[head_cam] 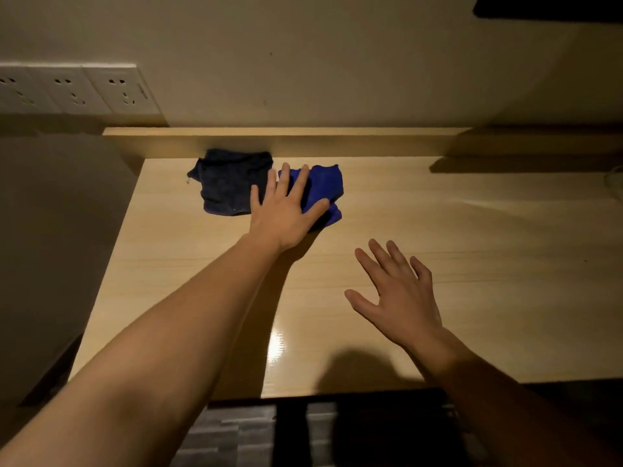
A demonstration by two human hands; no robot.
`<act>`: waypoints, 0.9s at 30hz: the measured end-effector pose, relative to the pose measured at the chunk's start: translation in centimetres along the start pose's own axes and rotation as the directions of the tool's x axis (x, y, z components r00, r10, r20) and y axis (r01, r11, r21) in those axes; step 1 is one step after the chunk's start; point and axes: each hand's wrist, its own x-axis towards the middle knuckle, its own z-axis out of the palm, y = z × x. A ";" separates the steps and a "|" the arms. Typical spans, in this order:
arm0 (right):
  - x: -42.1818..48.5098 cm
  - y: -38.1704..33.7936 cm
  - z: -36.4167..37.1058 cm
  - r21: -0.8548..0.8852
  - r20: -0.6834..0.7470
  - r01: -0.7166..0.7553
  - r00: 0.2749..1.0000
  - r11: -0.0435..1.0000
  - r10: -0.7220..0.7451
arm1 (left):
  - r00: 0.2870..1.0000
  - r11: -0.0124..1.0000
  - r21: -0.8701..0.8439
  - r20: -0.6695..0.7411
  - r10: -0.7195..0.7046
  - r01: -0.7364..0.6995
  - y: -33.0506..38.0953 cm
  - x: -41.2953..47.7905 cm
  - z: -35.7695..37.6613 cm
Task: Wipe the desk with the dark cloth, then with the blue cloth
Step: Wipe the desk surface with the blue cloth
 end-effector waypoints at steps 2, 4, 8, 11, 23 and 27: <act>0.3 -0.3 -0.9 0.046 -0.003 -0.023 1.000 0.999 0.024 | 0.997 0.999 -0.030 -0.067 -0.034 0.032 -2.3 -3.5 0.2; 2.0 -1.3 -2.2 0.096 -0.078 -0.013 0.997 0.995 0.021 | 0.993 0.996 -0.002 -0.088 -0.084 0.085 -5.3 -7.5 0.7; 9.8 -5.1 -4.6 0.192 -0.161 0.136 0.981 0.972 -0.105 | 0.990 0.987 0.080 -0.012 -0.141 0.142 -8.8 -11.3 1.5; 15.5 -7.8 -4.8 0.129 -0.029 0.212 0.977 0.969 -0.210 | 0.989 0.981 0.131 -0.030 -0.143 0.145 -9.0 -11.0 1.9; 24.4 -8.8 -5.9 -0.313 0.110 0.356 0.934 0.880 -0.339 | 0.987 0.972 0.187 0.047 -0.156 0.144 -9.4 -10.0 1.7; 23.2 -7.1 -3.4 -0.104 0.055 0.325 0.945 0.940 -0.321 | 0.988 0.976 0.163 0.025 -0.153 0.147 -9.3 -10.1 1.7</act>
